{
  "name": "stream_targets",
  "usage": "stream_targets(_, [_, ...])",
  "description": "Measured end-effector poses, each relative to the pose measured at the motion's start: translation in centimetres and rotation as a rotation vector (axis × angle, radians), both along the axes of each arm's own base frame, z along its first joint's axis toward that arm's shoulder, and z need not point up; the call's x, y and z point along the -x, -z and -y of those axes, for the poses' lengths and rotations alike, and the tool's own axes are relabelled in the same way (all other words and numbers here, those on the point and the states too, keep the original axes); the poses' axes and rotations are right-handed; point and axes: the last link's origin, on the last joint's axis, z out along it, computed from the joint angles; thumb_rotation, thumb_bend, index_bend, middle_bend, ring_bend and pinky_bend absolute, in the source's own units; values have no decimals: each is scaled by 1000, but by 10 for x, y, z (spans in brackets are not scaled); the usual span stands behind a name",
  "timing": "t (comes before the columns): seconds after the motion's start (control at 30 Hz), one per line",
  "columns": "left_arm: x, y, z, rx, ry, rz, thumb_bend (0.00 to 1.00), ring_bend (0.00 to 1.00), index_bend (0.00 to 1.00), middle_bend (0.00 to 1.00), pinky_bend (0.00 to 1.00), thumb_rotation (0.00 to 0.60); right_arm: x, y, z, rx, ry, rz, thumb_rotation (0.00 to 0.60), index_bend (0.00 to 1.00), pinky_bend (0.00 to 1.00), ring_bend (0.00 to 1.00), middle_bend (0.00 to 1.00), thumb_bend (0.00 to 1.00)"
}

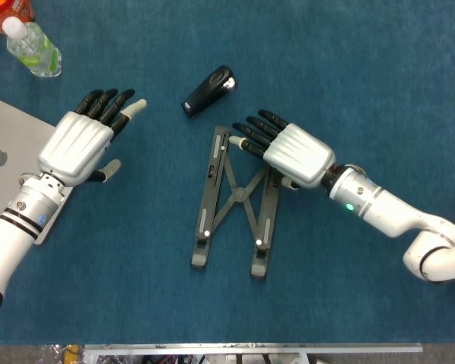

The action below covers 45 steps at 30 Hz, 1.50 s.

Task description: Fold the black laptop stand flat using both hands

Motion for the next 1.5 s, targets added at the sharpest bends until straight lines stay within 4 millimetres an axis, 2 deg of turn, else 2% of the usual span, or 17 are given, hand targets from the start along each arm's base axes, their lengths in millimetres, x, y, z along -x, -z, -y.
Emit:
stream_targets(0.27, [-3, 12, -1, 38, 15, -2, 293, 0, 0, 0, 73, 600, 5, -8, -8, 6, 5, 23, 600, 0, 78, 0, 6, 118])
stream_targets(0.5, [-16, 35, 0, 102, 38, 11, 293, 0, 0, 0, 74, 600, 10, -11, -24, -11, -19, 38, 600, 0, 78, 0, 6, 117])
stream_targets(0.77, [-32, 60, 0, 154, 39, 53, 293, 0, 0, 0, 74, 600, 17, -13, -33, 1, -21, 73, 600, 0, 70, 0, 6, 118])
stream_targets(1.1, [-45, 88, -3, 191, 28, 88, 293, 0, 0, 0, 74, 600, 26, -4, -34, 6, 8, 107, 600, 0, 54, 0, 0, 117])
stream_targets(1.5, [-48, 101, -4, 230, -3, 105, 293, 0, 0, 0, 74, 600, 15, 13, -34, -16, 7, 122, 600, 0, 54, 0, 0, 118])
